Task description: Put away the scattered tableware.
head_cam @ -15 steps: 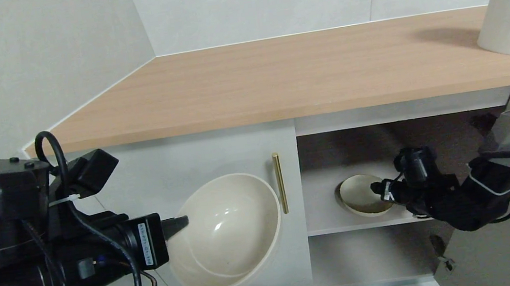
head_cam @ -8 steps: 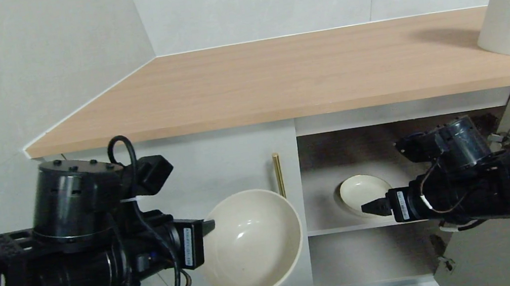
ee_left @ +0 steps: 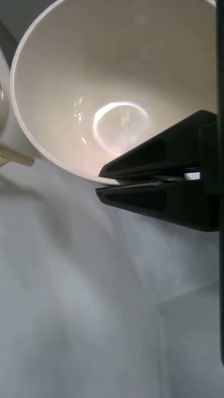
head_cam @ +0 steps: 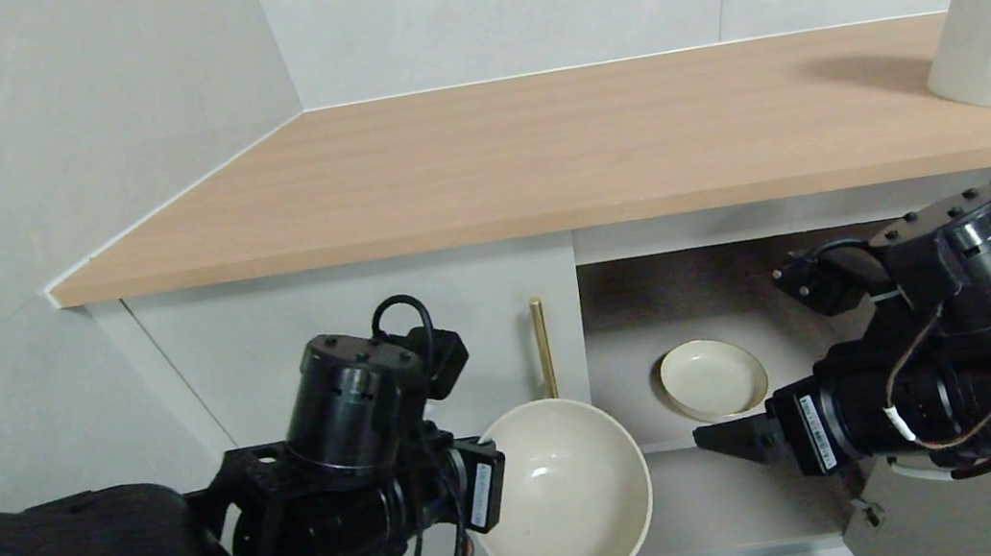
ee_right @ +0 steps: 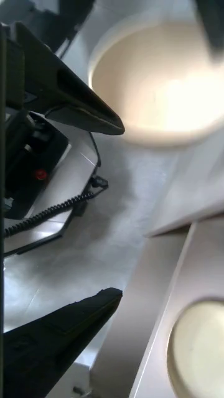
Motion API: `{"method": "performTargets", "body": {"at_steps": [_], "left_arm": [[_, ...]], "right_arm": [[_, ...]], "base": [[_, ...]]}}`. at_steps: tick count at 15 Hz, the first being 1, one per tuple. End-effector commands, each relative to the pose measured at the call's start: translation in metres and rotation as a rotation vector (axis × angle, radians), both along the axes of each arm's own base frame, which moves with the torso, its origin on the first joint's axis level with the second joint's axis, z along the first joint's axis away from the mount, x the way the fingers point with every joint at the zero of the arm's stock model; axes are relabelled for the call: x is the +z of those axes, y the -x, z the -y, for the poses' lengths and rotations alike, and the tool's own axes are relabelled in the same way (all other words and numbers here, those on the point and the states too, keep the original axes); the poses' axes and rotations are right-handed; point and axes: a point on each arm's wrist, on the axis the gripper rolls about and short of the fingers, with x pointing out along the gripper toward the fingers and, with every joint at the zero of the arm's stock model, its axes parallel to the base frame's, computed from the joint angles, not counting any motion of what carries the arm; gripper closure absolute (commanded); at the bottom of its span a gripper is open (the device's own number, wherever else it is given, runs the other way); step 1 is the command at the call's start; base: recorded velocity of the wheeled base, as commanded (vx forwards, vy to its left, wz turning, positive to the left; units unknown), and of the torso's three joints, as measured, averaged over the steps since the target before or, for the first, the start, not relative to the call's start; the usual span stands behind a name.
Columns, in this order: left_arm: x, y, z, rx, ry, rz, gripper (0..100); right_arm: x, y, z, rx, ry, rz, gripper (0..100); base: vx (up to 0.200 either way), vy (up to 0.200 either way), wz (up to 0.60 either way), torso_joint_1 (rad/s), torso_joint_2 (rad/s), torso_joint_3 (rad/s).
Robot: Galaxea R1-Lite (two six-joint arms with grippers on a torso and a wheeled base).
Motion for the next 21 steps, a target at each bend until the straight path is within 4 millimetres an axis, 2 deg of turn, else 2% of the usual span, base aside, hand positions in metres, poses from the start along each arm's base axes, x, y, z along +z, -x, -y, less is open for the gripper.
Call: {"method": "performTargets", "body": {"at_steps": [1, 4, 6, 14, 20, 21], "left_arm": [[-0.024, 0.003, 0.022, -0.049, -0.06, -0.041, 100], [-0.049, 0.009, 0.051, -0.062, -0.08, -0.013, 100], [-0.054, 0.01, 0.057, -0.042, -0.062, 0.014, 100], [-0.035, 0.018, 0.056, -0.025, -0.032, 0.072, 100], [-0.033, 0.021, 0.058, -0.034, -0.028, 0.077, 100], [-0.033, 0.024, 0.06, -0.043, -0.025, 0.076, 100]], "right_arm": [[-0.001, 0.004, -0.003, 0.018, 0.008, -0.009, 0], [-0.018, 0.006, -0.015, 0.06, 0.066, -0.065, 0], [-0.03, 0.0, -0.02, 0.032, 0.115, -0.083, 0], [-0.053, -0.009, -0.03, 0.018, 0.173, -0.129, 0], [-0.056, -0.012, -0.032, 0.017, 0.171, -0.131, 0], [-0.058, -0.013, -0.033, 0.016, 0.168, -0.13, 100]], "base": [[0.0, 0.0, 0.0, 0.0, 0.0, 0.0], [0.0, 0.0, 0.0, 0.0, 0.0, 0.0], [0.0, 0.0, 0.0, 0.0, 0.0, 0.0], [0.0, 0.0, 0.0, 0.0, 0.0, 0.0], [0.0, 0.0, 0.0, 0.0, 0.0, 0.0], [0.0, 0.0, 0.0, 0.0, 0.0, 0.0]]}}
